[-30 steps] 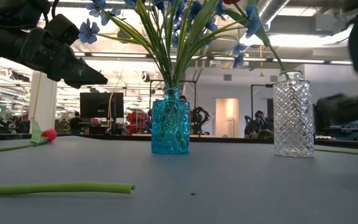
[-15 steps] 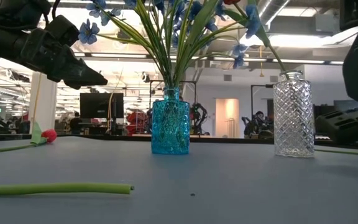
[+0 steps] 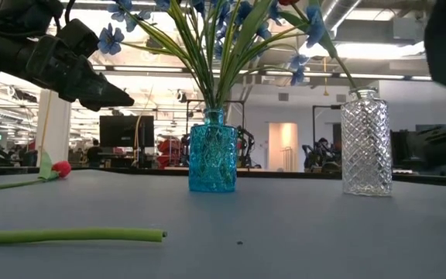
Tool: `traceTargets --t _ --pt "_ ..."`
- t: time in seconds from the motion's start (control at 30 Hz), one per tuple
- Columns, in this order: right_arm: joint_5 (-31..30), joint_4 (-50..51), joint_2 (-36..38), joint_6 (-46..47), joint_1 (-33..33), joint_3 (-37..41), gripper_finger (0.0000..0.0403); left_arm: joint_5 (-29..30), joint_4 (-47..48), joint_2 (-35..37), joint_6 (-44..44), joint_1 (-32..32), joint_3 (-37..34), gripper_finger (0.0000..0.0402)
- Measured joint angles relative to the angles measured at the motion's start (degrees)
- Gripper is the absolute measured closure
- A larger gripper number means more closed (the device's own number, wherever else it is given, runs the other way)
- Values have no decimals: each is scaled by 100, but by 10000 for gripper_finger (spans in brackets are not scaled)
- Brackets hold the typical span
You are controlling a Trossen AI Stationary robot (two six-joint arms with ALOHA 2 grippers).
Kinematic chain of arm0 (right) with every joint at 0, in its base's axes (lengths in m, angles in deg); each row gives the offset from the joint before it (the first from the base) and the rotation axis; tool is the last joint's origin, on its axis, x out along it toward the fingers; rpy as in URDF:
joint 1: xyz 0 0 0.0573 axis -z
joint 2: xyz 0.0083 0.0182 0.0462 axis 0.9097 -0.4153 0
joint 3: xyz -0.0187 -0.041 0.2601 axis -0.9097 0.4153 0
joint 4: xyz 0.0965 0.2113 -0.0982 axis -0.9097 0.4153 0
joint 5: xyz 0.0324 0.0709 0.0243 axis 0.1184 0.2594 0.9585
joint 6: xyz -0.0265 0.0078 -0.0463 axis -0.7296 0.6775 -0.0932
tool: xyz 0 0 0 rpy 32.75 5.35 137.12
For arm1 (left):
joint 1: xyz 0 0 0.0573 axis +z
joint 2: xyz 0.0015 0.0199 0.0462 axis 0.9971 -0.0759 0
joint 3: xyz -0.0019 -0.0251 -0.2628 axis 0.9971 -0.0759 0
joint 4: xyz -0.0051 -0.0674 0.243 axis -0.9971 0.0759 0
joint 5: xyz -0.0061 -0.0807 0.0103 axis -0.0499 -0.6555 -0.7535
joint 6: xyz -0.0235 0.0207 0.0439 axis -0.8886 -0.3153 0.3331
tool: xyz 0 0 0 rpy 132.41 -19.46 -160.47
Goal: Sort flowers into vase by color
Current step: Put the right yellow flower into the transparent flower vase
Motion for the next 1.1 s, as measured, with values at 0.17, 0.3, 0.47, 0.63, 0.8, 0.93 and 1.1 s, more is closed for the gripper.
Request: traceTargets --t 0.17,0.3,0.47,0.63,0.8,0.93,1.1 --pt "739 106 273 770 -7 -476 386 2 -9 -2 -23 -1 0 274" --pt "1006 -7 825 2078 200 -642 386 2 -18 -2 -21 -2 0 274" --pt "1009 -950 2075 3433 380 -481 386 2 -28 0 -23 -1 0 274" --pt "-52 -2578 3658 4294 342 105 386 -11 -24 0 -23 0 0 274" --pt "-1946 -3970 5001 5058 167 633 386 -13 -9 -1 -23 0 0 274" --pt "-2532 -4154 5698 5714 227 750 386 -15 -7 0 -23 -2 0 274" --pt "-3098 -4145 6128 5555 243 750 386 -13 6 -2 -21 0 0 274"
